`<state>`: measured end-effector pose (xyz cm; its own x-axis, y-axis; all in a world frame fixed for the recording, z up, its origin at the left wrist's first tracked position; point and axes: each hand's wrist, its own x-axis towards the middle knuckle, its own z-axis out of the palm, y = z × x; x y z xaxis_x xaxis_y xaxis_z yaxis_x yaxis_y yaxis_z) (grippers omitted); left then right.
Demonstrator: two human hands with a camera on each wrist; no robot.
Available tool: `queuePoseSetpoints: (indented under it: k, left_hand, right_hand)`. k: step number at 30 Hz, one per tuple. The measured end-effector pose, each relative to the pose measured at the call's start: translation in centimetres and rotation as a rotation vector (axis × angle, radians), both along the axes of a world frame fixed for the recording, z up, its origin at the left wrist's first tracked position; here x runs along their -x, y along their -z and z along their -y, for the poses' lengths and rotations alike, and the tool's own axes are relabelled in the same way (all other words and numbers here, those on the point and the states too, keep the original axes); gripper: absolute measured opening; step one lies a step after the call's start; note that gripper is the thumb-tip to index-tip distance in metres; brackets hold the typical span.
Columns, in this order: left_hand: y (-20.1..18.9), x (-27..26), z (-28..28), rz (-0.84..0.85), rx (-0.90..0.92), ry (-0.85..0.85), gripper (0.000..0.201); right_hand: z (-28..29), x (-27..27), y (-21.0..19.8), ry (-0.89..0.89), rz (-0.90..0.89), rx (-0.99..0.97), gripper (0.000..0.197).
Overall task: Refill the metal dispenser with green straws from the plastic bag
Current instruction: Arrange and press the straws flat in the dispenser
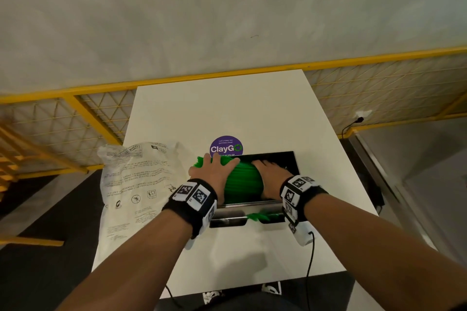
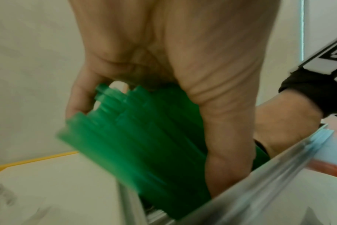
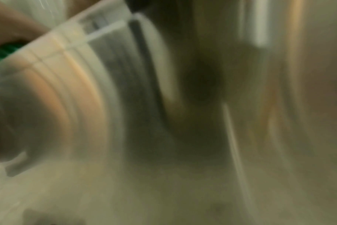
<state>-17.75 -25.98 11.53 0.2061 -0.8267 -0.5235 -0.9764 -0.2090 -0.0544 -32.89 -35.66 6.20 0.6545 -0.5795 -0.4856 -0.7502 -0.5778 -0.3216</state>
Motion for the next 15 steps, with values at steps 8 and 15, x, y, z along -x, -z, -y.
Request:
queuePoseSetpoints:
  k: [8, 15]
  left_hand:
    - [-0.4, -1.8, -0.7, -0.154, 0.195, -0.047, 0.090]
    - [0.2, -2.8, -1.9, -0.278, 0.269, -0.012, 0.089]
  right_hand:
    - [0.3, -0.1, -1.5, -0.066, 0.087, 0.051, 0.067]
    - [0.0, 1.0, -1.8, -0.050, 0.087, 0.092, 0.082]
